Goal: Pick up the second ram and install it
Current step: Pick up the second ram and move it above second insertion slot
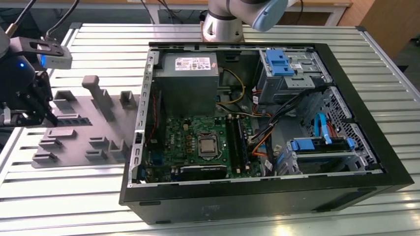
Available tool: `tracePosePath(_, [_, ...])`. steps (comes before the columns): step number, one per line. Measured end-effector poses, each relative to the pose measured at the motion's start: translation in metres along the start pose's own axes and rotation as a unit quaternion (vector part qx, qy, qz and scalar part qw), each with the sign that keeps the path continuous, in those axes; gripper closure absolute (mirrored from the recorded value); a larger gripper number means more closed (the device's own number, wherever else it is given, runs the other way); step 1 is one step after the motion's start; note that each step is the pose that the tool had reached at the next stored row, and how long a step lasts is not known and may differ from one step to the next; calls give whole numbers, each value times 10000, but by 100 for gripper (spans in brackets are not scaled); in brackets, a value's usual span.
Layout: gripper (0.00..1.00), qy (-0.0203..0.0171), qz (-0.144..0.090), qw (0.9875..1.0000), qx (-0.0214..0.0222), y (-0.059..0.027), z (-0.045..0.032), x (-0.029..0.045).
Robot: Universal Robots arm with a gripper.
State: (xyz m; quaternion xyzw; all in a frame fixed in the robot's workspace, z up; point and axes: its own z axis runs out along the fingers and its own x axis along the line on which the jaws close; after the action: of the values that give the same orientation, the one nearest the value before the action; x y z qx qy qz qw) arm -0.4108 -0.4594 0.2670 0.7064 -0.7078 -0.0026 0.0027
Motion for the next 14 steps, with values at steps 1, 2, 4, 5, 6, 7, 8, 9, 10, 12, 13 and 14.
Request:
tracePosePath(1, [86,0,0,10000,0,0,-15,0])
tracePosePath(2, [86,0,0,10000,0,0,-31,0])
tracePosePath(4, [86,0,0,10000,0,1,-63,0])
tracePosePath(5, [86,0,0,10000,0,1,-77,0])
tracePosePath(6, [86,0,0,10000,0,1,-91,0])
tracePosePath(7, [86,0,0,10000,0,1,-105,0])
tracePosePath(8, [86,0,0,10000,0,1,-119,0])
tracePosePath(9, [86,0,0,10000,0,1,-132,0])
tracePosePath(10, [86,0,0,10000,0,1,-145,0])
tracePosePath(12, [86,0,0,10000,0,1,-172,0])
tracePosePath(13, [86,0,0,10000,0,1,-185,0])
tracePosePath(14, [86,0,0,10000,0,2,-197,0])
